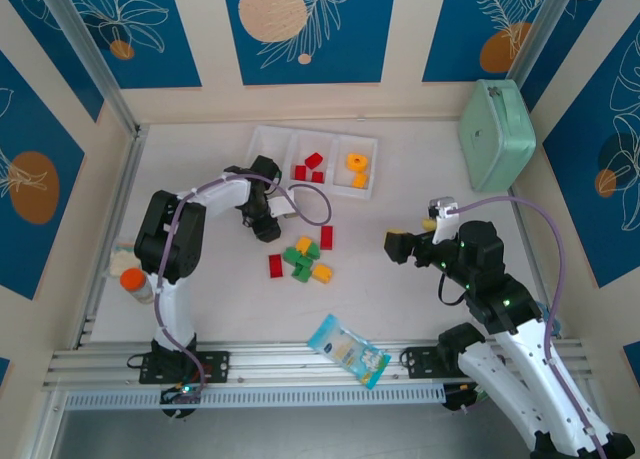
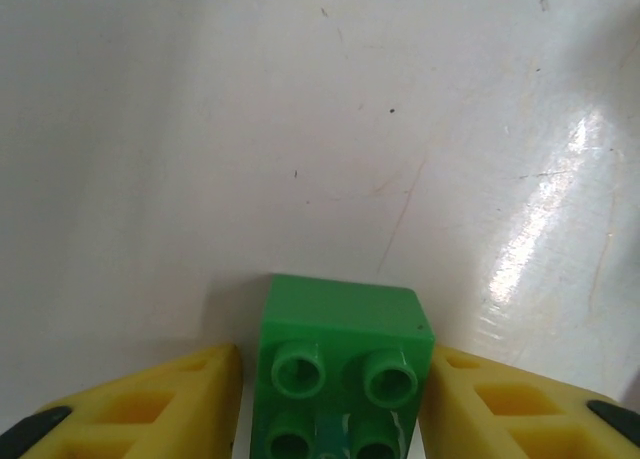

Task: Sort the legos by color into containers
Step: Pick up the lego from the center of the table, then place the lego in the container.

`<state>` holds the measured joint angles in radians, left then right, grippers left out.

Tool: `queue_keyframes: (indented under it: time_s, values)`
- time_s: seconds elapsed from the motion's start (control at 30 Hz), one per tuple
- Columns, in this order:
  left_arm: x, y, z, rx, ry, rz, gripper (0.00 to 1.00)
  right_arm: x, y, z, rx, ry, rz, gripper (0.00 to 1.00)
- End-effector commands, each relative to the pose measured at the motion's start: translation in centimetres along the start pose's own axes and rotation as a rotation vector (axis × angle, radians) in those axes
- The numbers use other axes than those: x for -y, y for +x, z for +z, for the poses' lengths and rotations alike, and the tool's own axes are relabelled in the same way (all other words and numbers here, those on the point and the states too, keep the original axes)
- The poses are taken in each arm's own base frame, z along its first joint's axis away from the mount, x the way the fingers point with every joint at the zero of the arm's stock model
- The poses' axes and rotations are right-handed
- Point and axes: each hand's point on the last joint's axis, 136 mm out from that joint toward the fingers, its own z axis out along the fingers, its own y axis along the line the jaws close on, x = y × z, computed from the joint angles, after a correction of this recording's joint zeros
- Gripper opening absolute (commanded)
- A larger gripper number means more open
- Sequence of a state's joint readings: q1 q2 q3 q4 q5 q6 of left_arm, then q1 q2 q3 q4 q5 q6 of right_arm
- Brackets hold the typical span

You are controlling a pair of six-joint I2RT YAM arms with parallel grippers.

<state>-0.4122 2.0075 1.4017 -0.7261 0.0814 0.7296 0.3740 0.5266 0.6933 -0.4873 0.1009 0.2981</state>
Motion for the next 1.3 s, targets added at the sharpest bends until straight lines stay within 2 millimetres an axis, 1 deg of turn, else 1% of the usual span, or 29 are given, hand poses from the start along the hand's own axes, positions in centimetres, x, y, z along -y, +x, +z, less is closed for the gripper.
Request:
queue_keyframes:
  time_s: [0.0, 0.07, 0.2, 0.3, 0.4, 0.53, 0.6, 0.8, 0.87, 0.97, 1.07, 1.13, 1.2, 1.27]
  values:
    - [0.5, 0.5, 1.3, -0.015, 0.049, -0.045, 0.47, 0.3, 0.5, 0.0, -0.011, 0.005, 0.026, 1.0]
    - [0.4, 1.0, 1.6, -0.039, 0.04, -0.054, 0.44, 0.3, 0.4, -0.1, -0.009, 0.008, 0.029, 1.0]
    - [0.6, 1.4, 1.6, -0.068, 0.056, -0.099, 0.44, 0.8, 0.5, 0.2, -0.004, 0.022, 0.045, 0.99]
    - [1.2, 1.4, 1.4, -0.065, 0.081, -0.121, 0.39, 1.0, 0.8, 0.6, -0.008, 0.022, 0.055, 0.99]
    - [1.0, 0.6, 0.2, -0.017, 0.059, -0.142, 0.37, 1.1, 0.8, 0.6, -0.012, 0.024, 0.062, 0.99]
    - [-0.1, -0.8, -2.2, 0.065, -0.011, -0.182, 0.32, 1.0, 0.5, 0.2, -0.01, 0.025, 0.058, 0.99]
    - [-1.1, -1.5, -3.6, 0.106, -0.055, -0.218, 0.3, 1.0, 0.4, 0.1, -0.007, 0.025, 0.057, 0.99]
    - [-5.2, -3.9, -9.2, 0.277, -0.206, -0.385, 0.26, 1.1, 0.5, -0.2, -0.006, 0.034, 0.063, 0.99]
    - [-7.1, -4.6, -11.1, 0.339, -0.263, -0.45, 0.26, 1.1, 0.4, -0.4, 0.0, 0.037, 0.063, 0.99]
    - [-10.0, -5.5, -13.1, 0.409, -0.335, -0.536, 0.26, 1.3, 0.6, -0.4, -0.003, 0.042, 0.066, 0.99]
    - [-12.6, -6.7, -14.1, 0.464, -0.356, -0.602, 0.26, 1.2, 0.6, -0.3, 0.002, 0.032, 0.073, 0.99]
    - [-14.2, -7.7, -14.2, 0.485, -0.374, -0.629, 0.26, 1.2, 0.4, -0.2, 0.014, 0.034, 0.088, 0.99]
    - [-15.8, -8.6, -14.0, 0.499, -0.388, -0.645, 0.26, 1.2, 0.4, 0.0, 0.021, 0.032, 0.088, 0.99]
    - [-17.2, -9.5, -13.2, 0.501, -0.386, -0.662, 0.26, 1.5, 0.4, 0.0, 0.021, 0.041, 0.091, 0.99]
